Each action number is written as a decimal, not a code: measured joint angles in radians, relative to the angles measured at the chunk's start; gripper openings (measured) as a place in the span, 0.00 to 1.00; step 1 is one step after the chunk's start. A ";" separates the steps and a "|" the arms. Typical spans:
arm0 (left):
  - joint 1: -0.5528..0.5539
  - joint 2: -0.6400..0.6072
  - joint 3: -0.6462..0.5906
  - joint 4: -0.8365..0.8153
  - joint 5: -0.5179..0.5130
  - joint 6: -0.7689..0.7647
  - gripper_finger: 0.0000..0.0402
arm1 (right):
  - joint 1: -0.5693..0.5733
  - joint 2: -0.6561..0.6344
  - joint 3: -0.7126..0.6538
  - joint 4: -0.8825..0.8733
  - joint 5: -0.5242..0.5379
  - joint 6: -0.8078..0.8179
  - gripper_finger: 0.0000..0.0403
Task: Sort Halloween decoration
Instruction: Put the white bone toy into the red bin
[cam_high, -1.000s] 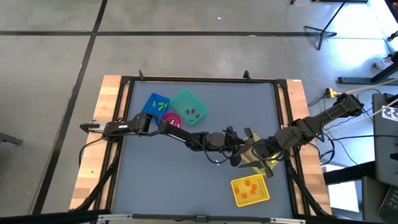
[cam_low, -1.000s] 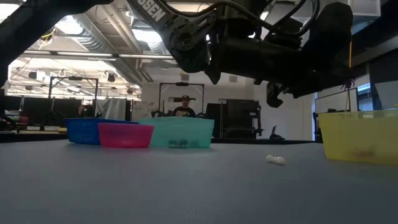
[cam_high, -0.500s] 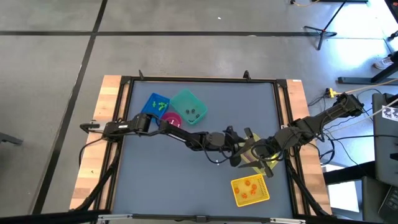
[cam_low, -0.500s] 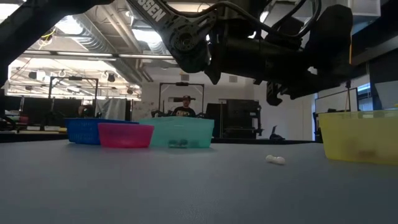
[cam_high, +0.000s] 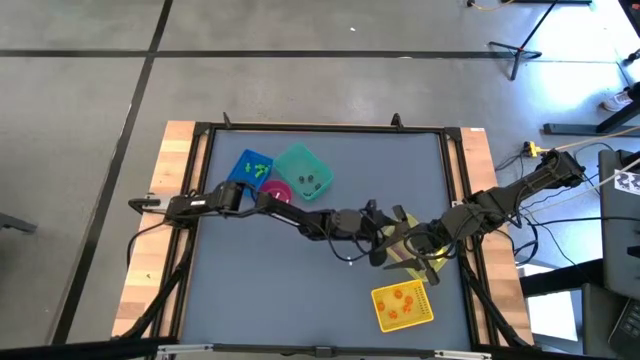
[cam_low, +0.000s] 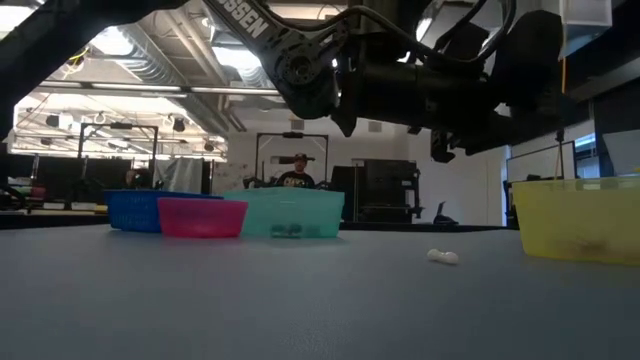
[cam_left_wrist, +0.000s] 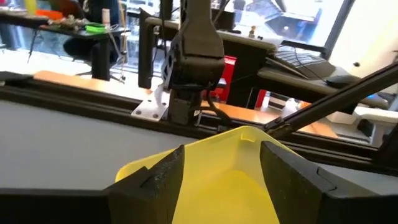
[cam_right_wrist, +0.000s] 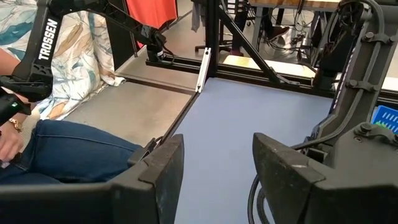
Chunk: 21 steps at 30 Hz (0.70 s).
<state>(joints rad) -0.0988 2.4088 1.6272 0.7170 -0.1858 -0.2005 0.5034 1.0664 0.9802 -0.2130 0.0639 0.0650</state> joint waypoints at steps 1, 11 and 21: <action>0.002 0.000 0.000 0.007 0.009 0.007 0.48 | 0.000 0.000 0.000 0.000 0.000 0.000 0.47; 0.016 -0.033 0.000 0.018 0.124 0.031 0.48 | 0.000 -0.067 0.000 -0.019 0.035 0.006 0.47; 0.018 -0.137 0.000 -0.137 0.152 0.240 0.48 | 0.000 -0.293 0.002 -0.137 0.278 -0.079 0.47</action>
<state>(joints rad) -0.0807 2.2718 1.6277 0.5798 -0.0334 0.0396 0.5030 0.7739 0.9825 -0.3499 0.3414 -0.0139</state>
